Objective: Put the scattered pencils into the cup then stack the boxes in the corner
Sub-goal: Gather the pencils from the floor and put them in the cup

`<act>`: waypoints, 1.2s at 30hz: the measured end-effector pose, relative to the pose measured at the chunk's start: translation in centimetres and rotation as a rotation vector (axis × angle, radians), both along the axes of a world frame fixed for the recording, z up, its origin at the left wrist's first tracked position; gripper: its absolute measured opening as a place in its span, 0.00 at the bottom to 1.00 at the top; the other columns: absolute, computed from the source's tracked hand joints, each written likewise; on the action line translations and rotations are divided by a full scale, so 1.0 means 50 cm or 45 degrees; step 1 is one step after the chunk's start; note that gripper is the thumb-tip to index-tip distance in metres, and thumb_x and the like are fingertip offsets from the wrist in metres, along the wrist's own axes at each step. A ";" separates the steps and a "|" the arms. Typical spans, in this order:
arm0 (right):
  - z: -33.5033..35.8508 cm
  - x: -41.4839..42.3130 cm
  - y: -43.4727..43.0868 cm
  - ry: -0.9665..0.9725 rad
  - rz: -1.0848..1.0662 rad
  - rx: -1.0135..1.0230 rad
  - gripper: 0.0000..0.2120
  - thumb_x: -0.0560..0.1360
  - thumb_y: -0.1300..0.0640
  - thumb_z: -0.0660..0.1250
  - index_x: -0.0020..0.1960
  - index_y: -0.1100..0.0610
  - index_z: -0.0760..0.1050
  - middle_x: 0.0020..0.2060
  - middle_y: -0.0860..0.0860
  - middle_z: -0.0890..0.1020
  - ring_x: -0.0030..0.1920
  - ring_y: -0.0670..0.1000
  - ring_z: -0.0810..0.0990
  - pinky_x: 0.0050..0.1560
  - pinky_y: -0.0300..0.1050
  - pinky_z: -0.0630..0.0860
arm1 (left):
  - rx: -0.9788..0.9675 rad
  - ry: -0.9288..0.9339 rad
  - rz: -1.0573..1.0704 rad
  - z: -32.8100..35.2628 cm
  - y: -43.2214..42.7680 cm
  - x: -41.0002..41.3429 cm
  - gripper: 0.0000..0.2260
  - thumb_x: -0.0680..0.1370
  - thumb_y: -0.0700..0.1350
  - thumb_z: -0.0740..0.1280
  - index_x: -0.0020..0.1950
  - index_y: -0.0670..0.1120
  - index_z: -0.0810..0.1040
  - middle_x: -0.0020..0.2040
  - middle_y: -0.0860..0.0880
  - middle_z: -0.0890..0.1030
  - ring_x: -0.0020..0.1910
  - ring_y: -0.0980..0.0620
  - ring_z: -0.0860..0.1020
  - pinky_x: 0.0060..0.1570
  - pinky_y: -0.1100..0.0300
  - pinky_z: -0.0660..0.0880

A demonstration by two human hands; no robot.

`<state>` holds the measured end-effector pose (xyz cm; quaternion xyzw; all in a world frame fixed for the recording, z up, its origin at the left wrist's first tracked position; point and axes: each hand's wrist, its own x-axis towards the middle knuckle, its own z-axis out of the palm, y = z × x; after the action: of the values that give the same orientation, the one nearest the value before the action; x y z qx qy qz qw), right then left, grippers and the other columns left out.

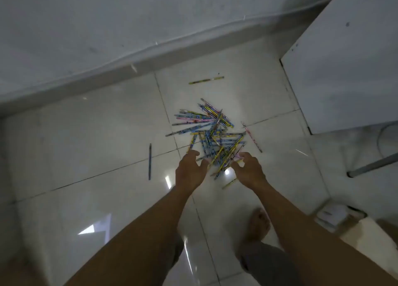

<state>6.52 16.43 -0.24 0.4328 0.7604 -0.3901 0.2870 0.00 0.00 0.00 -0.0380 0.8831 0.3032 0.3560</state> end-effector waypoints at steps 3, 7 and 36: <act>-0.148 0.019 0.019 -0.030 0.072 0.180 0.24 0.77 0.44 0.63 0.70 0.50 0.66 0.66 0.56 0.69 0.66 0.60 0.70 0.66 0.56 0.66 | -0.021 0.005 0.066 -0.157 0.032 0.009 0.20 0.76 0.55 0.66 0.64 0.46 0.73 0.62 0.45 0.77 0.60 0.47 0.76 0.57 0.57 0.71; -0.360 0.051 0.045 -0.004 0.087 0.294 0.31 0.74 0.41 0.66 0.73 0.50 0.62 0.67 0.57 0.67 0.67 0.61 0.67 0.65 0.58 0.64 | -0.050 0.016 0.158 -0.380 0.082 0.019 0.26 0.76 0.58 0.65 0.67 0.44 0.68 0.67 0.43 0.70 0.65 0.42 0.71 0.63 0.47 0.70; -0.595 0.055 -0.020 0.310 0.078 0.652 0.53 0.66 0.24 0.60 0.77 0.56 0.48 0.71 0.56 0.58 0.66 0.60 0.63 0.65 0.56 0.61 | 0.190 0.199 0.392 -0.594 0.197 -0.013 0.29 0.73 0.41 0.71 0.67 0.36 0.59 0.62 0.36 0.69 0.56 0.37 0.75 0.52 0.44 0.77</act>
<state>9.28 15.41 -29.99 0.4179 0.8758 -0.2256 0.0864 -0.64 9.84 -29.68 -0.1225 0.8669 0.4207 0.2377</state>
